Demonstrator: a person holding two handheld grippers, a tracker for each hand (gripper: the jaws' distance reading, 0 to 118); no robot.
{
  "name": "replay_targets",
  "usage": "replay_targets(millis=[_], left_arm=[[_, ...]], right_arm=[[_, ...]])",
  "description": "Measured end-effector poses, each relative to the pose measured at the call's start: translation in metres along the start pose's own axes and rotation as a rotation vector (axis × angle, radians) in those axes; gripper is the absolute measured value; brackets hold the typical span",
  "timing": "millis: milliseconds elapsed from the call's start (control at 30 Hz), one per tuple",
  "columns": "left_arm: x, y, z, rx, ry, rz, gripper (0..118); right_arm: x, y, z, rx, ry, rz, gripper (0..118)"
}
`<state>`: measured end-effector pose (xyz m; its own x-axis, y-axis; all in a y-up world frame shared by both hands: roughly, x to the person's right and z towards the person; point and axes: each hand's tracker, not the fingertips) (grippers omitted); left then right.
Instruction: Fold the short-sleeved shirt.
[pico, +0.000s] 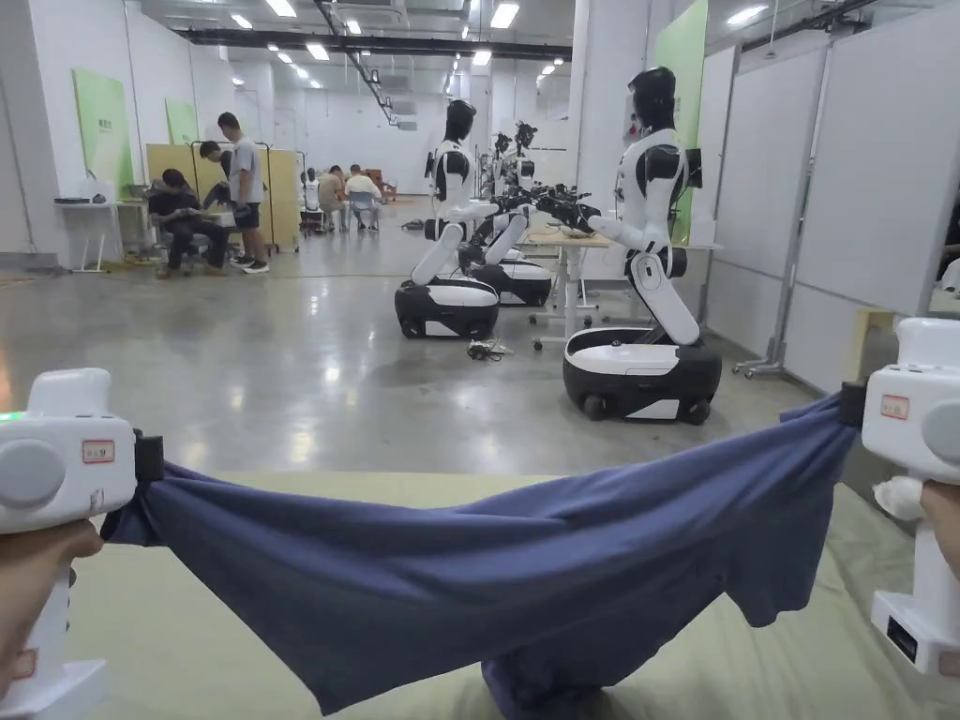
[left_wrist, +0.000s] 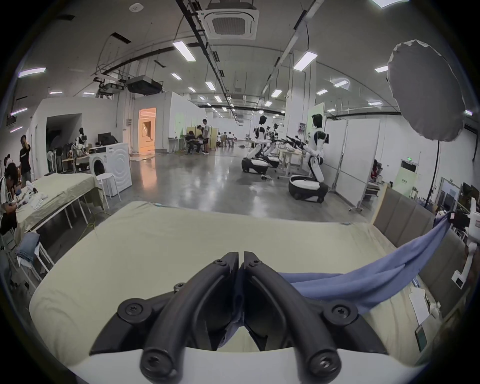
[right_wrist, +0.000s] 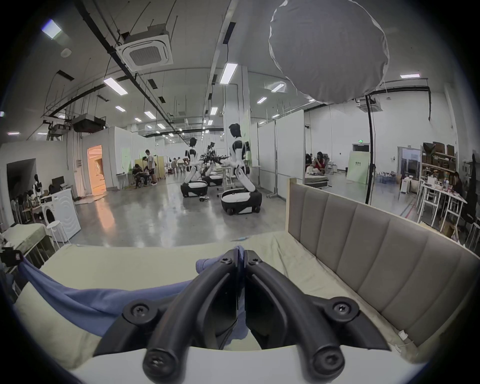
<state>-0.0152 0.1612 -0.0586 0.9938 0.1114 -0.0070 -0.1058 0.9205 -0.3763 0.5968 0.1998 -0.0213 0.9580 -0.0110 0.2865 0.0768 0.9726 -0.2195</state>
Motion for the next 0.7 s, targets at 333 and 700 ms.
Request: replay_targets(millis=[333, 700], left_arm=[[-0.013, -0.152, 0.1, -0.19, -0.07, 0.008, 6], [-0.05, -0.302, 0.158, -0.415, -0.061, 0.066, 7]], right_arm=[[0.041, -0.152, 0.105, -0.195, 0.038, 0.111, 4], [0.075, -0.309, 0.149, -0.441, 0.042, 0.182, 5]])
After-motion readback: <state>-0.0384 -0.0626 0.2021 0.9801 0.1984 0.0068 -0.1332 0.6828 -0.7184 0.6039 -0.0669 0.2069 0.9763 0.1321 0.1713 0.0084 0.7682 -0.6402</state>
